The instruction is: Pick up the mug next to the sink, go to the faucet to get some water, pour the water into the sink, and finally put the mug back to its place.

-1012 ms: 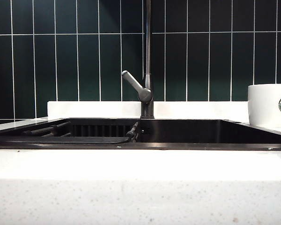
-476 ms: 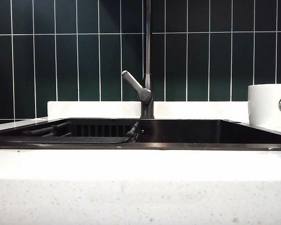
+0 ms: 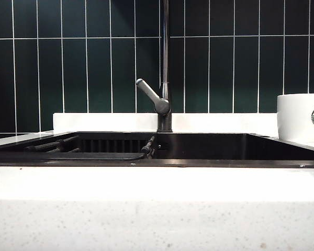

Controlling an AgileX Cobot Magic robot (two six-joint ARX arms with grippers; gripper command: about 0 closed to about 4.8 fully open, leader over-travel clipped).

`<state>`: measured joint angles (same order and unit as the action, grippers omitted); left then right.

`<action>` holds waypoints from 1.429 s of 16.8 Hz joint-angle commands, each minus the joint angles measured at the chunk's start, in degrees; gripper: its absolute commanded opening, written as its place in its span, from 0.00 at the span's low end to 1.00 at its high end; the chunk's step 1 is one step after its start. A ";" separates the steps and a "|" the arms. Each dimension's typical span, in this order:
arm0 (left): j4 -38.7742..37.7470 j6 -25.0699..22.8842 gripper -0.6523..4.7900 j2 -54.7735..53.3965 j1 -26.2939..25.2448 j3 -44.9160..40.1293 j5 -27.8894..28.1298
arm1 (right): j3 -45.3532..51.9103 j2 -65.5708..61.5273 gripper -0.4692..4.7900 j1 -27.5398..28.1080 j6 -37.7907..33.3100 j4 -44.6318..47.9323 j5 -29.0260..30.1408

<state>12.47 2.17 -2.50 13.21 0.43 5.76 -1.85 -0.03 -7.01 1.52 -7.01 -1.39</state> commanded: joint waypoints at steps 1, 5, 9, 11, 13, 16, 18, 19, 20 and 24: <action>-4.87 -0.22 0.11 2.14 -0.04 0.00 0.90 | -0.11 0.17 0.08 0.00 0.15 0.61 0.07; -7.32 0.15 0.11 2.12 -6.60 0.00 -2.40 | -0.11 0.17 0.08 0.00 0.15 0.57 0.07; -6.25 0.15 0.11 2.12 -10.73 0.00 -4.46 | -0.11 0.17 0.08 0.00 0.15 0.57 0.07; -6.49 0.15 0.11 2.12 -10.73 0.00 -4.46 | -0.11 0.17 0.08 0.00 0.15 0.59 0.07; -6.47 0.15 0.11 2.12 -10.73 0.00 -4.46 | -0.11 0.17 0.08 0.00 0.15 0.59 0.07; -6.47 0.15 0.11 2.12 -10.73 0.00 -4.48 | -0.11 0.17 0.08 0.00 0.15 0.57 0.07; -6.47 0.15 0.11 2.12 -10.73 0.00 -4.46 | -0.11 0.17 0.08 0.00 0.15 0.59 0.07; -6.47 0.15 0.11 2.12 -10.73 0.00 -4.48 | -0.11 0.17 0.08 0.00 0.15 0.57 0.07; -6.47 0.15 0.11 2.12 -10.73 0.00 -4.46 | -0.11 0.17 0.08 0.00 0.15 0.59 0.07; -6.49 0.15 0.11 2.12 -10.73 0.00 -4.46 | -0.09 0.17 0.08 0.68 0.15 0.59 0.07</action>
<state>5.32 2.37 -0.38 2.57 0.38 1.58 -1.85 -0.03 -6.63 1.52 -7.03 -1.32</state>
